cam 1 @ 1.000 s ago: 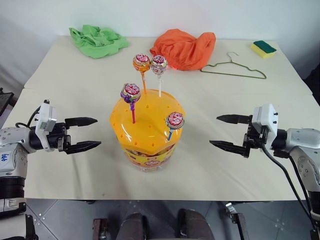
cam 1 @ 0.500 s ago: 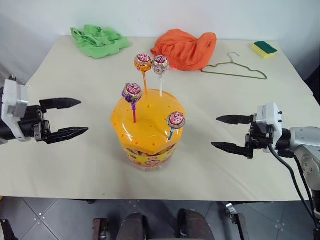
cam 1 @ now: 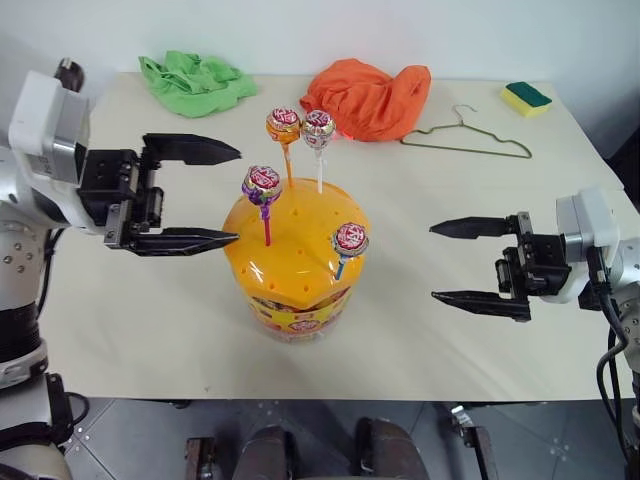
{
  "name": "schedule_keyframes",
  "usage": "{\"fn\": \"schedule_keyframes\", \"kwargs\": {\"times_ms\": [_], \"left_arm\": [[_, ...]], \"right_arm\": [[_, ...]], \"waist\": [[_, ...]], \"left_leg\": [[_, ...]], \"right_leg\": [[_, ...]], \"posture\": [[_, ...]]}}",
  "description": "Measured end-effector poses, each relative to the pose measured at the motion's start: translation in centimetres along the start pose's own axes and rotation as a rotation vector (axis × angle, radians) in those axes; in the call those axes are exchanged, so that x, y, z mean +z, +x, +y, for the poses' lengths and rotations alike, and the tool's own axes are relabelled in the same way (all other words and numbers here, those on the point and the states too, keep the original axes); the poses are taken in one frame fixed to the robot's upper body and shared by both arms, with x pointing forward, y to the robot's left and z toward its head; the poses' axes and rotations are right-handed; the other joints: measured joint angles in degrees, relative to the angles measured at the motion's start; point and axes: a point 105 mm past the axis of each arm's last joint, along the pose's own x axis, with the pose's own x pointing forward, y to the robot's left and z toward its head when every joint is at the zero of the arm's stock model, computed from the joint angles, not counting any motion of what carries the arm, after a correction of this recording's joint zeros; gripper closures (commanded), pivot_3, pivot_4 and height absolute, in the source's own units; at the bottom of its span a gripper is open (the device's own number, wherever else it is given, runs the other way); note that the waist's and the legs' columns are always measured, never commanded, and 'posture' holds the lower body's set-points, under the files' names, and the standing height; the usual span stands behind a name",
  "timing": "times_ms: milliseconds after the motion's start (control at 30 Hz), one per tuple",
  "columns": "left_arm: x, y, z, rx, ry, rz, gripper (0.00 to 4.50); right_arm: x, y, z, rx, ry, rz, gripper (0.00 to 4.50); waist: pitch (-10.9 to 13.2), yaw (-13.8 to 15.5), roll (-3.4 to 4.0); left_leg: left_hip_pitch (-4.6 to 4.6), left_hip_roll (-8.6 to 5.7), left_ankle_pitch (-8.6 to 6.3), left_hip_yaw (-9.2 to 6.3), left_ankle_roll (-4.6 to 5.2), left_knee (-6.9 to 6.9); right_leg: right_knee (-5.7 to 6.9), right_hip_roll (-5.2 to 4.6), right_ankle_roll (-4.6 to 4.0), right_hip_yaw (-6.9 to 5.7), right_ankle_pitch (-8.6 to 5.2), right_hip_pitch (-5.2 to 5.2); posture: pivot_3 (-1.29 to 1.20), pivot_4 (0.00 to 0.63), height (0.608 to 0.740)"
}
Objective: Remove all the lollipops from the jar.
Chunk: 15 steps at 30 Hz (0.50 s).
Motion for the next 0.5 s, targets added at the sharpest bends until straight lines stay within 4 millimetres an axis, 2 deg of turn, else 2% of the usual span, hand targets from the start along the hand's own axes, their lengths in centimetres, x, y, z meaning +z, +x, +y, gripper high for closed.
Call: {"fn": "schedule_keyframes", "kwargs": {"times_ms": [267,467,500], "left_arm": [[-1.1,1.1,-0.6,-0.067,-0.152,-0.031,0.0],[-1.1,1.5,-0.8,-0.091,-0.172,-0.065,0.0],[-1.1,1.8,-0.9,-0.111,-0.174,-0.088,0.18]], "right_arm": [[-0.2,-0.5,-0.3,-0.058,-0.006,0.01,0.04],[-0.1,-1.0,-0.5,-0.098,-0.023,0.016,0.04],[-0.2,-1.0,-0.5,-0.1,-0.02,0.02,0.01]], "waist": [[0.0,0.1,0.0],[0.0,0.2,0.0],[0.0,0.3,0.0]], "left_leg": [[-0.01,-0.01,0.0,-0.02,0.0,0.02],[-0.01,-0.01,0.0,-0.02,0.0,0.05],[-0.02,-0.01,0.0,-0.02,0.0,0.07]], "right_leg": [[0.0,-0.01,0.0,0.01,0.0,0.0],[0.01,-0.01,0.0,0.02,0.0,0.01],[0.01,-0.01,0.0,0.02,0.0,0.01]], "posture": [[0.0,0.15,0.74],[0.0,0.15,0.74],[0.0,0.15,0.74]]}}
